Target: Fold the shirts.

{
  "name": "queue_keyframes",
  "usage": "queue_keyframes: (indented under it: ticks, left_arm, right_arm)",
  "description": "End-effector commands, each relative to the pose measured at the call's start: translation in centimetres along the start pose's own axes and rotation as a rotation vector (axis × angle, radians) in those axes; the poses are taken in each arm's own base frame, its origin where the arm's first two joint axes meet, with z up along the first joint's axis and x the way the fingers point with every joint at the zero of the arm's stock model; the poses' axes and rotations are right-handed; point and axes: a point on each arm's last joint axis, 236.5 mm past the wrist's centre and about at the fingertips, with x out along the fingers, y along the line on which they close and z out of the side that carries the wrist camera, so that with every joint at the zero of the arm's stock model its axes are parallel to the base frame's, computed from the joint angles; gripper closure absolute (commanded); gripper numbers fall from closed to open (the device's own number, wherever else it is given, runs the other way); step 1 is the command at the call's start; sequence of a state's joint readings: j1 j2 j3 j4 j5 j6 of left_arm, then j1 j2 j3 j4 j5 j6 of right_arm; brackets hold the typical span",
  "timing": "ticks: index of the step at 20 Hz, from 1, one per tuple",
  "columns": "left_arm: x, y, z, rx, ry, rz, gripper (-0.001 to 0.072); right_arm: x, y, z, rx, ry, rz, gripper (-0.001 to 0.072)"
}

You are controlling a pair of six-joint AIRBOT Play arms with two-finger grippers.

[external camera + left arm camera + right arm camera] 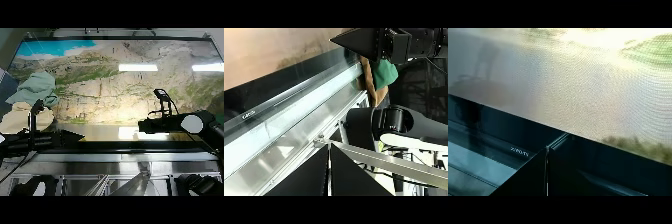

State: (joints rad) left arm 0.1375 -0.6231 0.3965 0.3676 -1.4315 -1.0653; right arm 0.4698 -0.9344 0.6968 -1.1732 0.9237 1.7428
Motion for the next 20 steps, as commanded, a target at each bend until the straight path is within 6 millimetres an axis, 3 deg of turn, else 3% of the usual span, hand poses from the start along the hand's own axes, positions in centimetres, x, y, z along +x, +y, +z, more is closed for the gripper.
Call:
queue_keyframes:
  ticks: [1,4,6,8,9,12,13,16,18,20]
  left_arm:
    - [0.0,0.0,0.0,0.0,-0.002,0.001,0.0692]
    - [0.0,0.0,0.1,0.002,-0.005,0.004,0.0694]
    - [-1.0,0.7,1.5,0.056,-0.027,0.087,0.0706]
    - [-4.7,2.6,5.6,0.094,-0.134,0.298,0.0708]
    - [-8.1,3.9,8.6,0.115,-0.223,0.445,0.0668]
    - [-18.6,6.4,16.8,0.109,-0.459,0.715,0.0119]
    - [-21.5,7.5,19.3,0.075,-0.527,0.743,-0.0011]
    - [-27.0,13.9,23.2,-0.074,-0.559,0.769,-0.0004]
    - [-28.3,19.4,24.5,-0.175,-0.517,0.745,-0.0004]
    - [-28.0,24.6,25.3,-0.252,-0.468,0.712,-0.0004]
  right_arm:
    - [0.0,0.0,0.0,-0.001,0.001,0.0,0.0697]
    - [0.0,0.0,0.0,-0.001,0.001,0.0,0.0696]
    - [0.0,0.0,0.0,-0.001,0.001,0.0,0.0696]
    - [0.0,0.0,0.0,-0.001,0.001,0.0,0.0697]
    - [0.0,0.0,0.0,-0.001,0.001,0.0,0.0697]
    - [0.0,0.0,-0.1,-0.001,0.002,0.0,0.0697]
    - [0.0,0.0,0.0,-0.001,0.001,0.0,0.0697]
    - [0.0,0.0,0.0,0.001,0.001,0.0,0.0697]
    - [0.0,0.0,0.0,0.001,0.001,0.0,0.0696]
    - [0.0,0.0,0.0,0.001,0.001,0.0,0.0696]
